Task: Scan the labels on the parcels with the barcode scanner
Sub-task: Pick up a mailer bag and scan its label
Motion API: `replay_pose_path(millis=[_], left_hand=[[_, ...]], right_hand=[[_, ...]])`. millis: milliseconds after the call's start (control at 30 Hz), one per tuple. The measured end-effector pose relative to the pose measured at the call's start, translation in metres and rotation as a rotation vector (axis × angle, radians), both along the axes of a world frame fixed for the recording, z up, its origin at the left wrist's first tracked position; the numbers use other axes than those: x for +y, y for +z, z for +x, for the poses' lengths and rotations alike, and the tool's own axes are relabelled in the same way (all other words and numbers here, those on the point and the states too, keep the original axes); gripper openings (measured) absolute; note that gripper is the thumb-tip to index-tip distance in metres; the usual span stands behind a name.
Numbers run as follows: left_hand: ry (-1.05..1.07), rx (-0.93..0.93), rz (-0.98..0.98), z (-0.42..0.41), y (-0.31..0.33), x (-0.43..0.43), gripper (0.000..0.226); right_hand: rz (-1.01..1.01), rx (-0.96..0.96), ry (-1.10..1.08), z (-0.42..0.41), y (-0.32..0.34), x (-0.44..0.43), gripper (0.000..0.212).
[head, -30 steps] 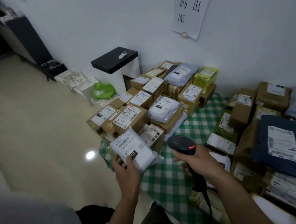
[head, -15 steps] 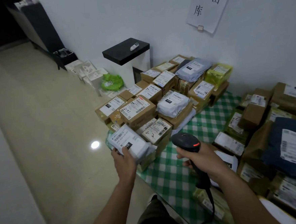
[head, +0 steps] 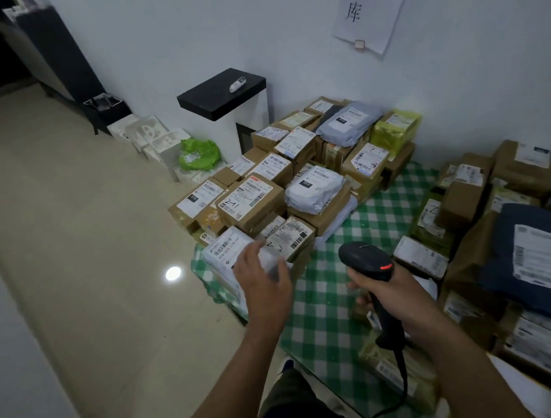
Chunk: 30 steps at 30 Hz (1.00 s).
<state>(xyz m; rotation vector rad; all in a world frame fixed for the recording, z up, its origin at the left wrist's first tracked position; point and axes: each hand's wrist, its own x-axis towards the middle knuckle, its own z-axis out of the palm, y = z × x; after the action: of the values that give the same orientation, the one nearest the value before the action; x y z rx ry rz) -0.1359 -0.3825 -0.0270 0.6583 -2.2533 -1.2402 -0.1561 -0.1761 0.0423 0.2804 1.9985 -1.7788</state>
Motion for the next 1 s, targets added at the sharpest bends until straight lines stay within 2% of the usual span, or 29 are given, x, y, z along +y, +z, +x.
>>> replay_pose_path(millis=[67, 133, 267, 367, 467, 533, 700, 800, 867, 1000], left_hand=[[-0.257, 0.025, 0.008, -0.004, -0.006, 0.026, 0.034], [-0.463, -0.036, -0.011, -0.012, -0.017, 0.05, 0.026], [-0.802, -0.423, 0.147, -0.028, -0.042, 0.098, 0.03], [-0.953, -0.553, 0.081, -0.038, -0.067, 0.126, 0.043], [-0.953, -0.619, 0.139, -0.041, -0.083, 0.147, 0.063], [-0.935, -0.63, 0.171, -0.043, -0.09, 0.158, 0.063], [-0.718, -0.679, 0.322, -0.044, -0.093, 0.168, 0.027], [-0.686, -0.594, 0.407, -0.04, -0.082, 0.16, 0.023], [-0.664, -0.505, 0.39, -0.029, -0.058, 0.148, 0.014], [-0.632, -0.351, 0.471, -0.007, -0.016, 0.122, 0.012]], right_hand=[[-0.006, -0.002, -0.092, 0.004, -0.002, 0.014, 0.023], [-0.002, -0.001, -0.172, 0.008, -0.004, 0.032, 0.021], [0.028, -0.005, -0.3, 0.023, -0.009, 0.065, 0.016], [0.026, -0.012, -0.383, 0.034, -0.014, 0.085, 0.014], [0.054, -0.024, -0.464, 0.043, -0.022, 0.101, 0.019], [0.071, -0.039, -0.497, 0.047, -0.027, 0.112, 0.019], [0.038, -0.052, -0.543, 0.049, -0.038, 0.124, 0.028], [0.023, -0.026, -0.548, 0.049, -0.041, 0.125, 0.034], [0.02, -0.002, -0.564, 0.048, -0.042, 0.122, 0.037], [0.04, 0.069, -0.576, 0.044, -0.045, 0.11, 0.04]])
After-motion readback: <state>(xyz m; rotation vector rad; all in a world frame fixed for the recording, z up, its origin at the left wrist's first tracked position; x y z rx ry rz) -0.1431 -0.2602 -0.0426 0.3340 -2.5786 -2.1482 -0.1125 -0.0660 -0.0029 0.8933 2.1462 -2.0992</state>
